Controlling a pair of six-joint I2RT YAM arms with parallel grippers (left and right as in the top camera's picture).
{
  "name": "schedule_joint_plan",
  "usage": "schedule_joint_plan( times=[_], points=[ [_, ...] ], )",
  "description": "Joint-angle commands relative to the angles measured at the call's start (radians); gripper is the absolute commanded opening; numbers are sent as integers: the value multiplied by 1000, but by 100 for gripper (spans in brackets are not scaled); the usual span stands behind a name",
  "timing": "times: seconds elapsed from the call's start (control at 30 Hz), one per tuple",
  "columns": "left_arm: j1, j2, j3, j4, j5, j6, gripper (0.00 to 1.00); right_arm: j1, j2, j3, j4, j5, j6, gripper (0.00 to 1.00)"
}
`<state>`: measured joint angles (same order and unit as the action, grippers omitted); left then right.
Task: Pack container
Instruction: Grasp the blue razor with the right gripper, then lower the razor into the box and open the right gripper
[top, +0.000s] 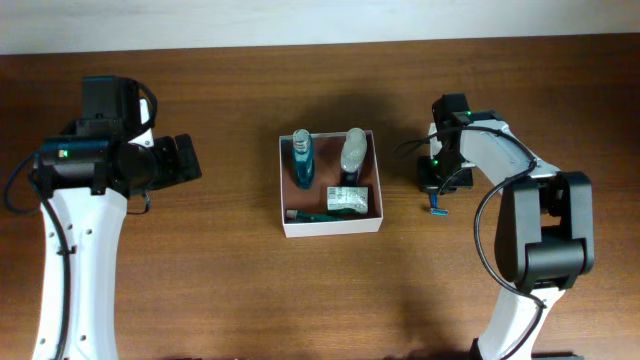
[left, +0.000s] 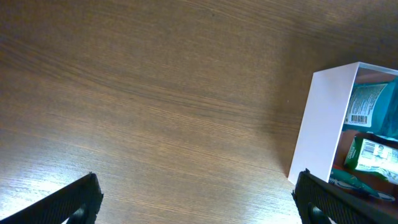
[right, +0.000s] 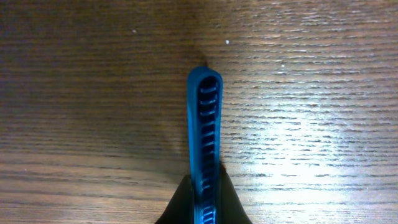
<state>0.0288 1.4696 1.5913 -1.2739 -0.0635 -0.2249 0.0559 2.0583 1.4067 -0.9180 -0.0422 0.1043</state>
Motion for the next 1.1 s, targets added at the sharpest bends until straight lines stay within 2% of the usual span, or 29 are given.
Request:
schedule_joint_plan(
  times=[0.0, 0.2, 0.4, 0.6, 0.77, 0.97, 1.07],
  points=[
    [3, -14, -1, 2, -6, -6, 100, 3, 19, -6, -3, 1, 2, 4],
    [3, -14, -1, 2, -7, -6, 100, 3, 13, -5, -11, 1, 2, 4],
    [3, -14, -1, 2, -7, -6, 100, 7, -81, 27, -51, -2, -31, 4],
    [3, -14, -1, 2, -6, -6, 100, 127, -326, 108, -134, -3, -263, 4],
    [3, -14, -1, 2, -6, -6, 100, 313, -446, 111, -133, 0, -457, 4],
    [3, -14, -1, 2, -6, -6, 100, 515, -445, 111, -127, 51, -654, 4],
    [3, -14, -1, 2, -6, -6, 100, 571, -416, 108, -102, 55, -716, 4]
  ],
)
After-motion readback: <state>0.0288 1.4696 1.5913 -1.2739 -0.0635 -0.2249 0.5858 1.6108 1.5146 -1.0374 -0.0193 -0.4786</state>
